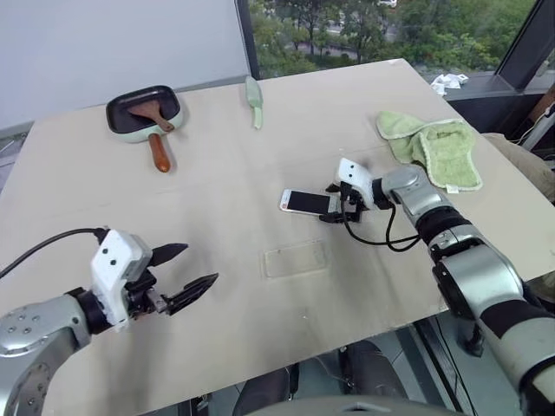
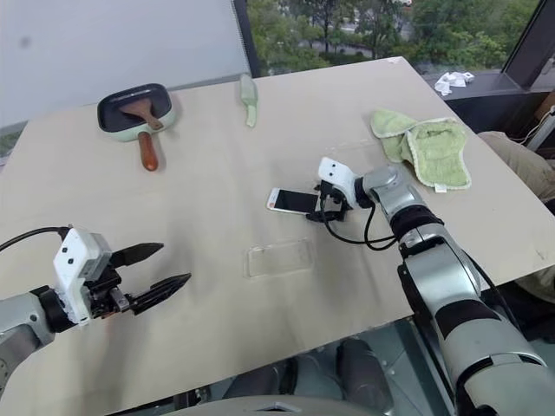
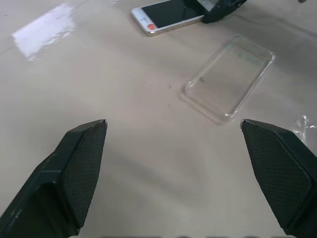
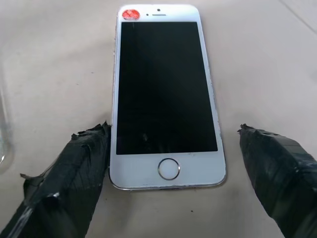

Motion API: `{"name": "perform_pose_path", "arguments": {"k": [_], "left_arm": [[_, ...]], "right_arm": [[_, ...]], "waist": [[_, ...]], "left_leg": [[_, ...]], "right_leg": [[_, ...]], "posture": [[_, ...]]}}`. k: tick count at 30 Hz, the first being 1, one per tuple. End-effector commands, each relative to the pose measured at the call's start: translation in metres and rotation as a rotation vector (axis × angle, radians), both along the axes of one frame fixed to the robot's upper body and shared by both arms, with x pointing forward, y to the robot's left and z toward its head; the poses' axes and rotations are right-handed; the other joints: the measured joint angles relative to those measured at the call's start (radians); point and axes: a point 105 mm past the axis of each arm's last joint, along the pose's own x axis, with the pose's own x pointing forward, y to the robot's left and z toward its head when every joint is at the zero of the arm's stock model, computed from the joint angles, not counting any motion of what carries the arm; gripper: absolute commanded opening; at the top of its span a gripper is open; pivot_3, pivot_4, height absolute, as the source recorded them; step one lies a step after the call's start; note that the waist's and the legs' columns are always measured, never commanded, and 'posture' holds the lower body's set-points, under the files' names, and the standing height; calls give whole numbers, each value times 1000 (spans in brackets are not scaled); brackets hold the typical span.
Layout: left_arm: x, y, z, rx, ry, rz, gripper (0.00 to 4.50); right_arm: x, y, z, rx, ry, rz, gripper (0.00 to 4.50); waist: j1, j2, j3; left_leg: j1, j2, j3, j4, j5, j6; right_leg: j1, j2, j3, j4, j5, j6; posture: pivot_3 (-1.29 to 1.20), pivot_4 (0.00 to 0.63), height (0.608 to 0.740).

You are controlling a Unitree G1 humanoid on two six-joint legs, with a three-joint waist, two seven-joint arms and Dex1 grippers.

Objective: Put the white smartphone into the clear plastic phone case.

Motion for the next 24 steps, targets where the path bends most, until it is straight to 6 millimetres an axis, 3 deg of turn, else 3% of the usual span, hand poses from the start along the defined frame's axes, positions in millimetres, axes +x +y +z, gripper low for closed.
{"name": "perform_pose_path", "arguments": {"k": [1, 4, 9, 16, 24], "left_arm": [[1, 3, 8, 26, -38, -13, 4500], [3, 2, 10, 30, -48, -21, 4500], [5, 0, 12, 33, -55, -31, 4500], [7, -4, 12, 24, -60, -54, 4500], [9, -6, 10, 15, -56, -73, 4500]], "right_arm": [[1, -5, -18, -119, 38, -46, 4423], [-6, -7, -27, -170, 91, -19, 4423], [-11, -6, -34, -197, 100, 11, 2856], [-11, -10, -34, -205, 86, 8, 2795], [-7, 1, -3, -88, 38, 54, 2793]], "waist": [[0, -1, -1], [-1, -1, -1], [-4, 1, -3], [-3, 1, -3], [2, 0, -2]], "left_leg": [[0, 0, 0, 0, 0, 0], [2, 1, 0, 0, 0, 0], [3, 1, 0, 0, 0, 0], [10, 1, -1, 0, 0, 0], [12, 0, -1, -3, -1, 0]], "right_leg": [[0, 0, 0, 0, 0, 0], [2, 0, 0, 0, 0, -1], [3, 0, 0, 0, 0, -1], [9, 0, -1, -1, 0, 0], [11, 0, 0, -1, 0, -1]], "posture": [[0, 150, 740], [0, 150, 740], [0, 150, 740], [0, 150, 740], [0, 150, 740]]}}
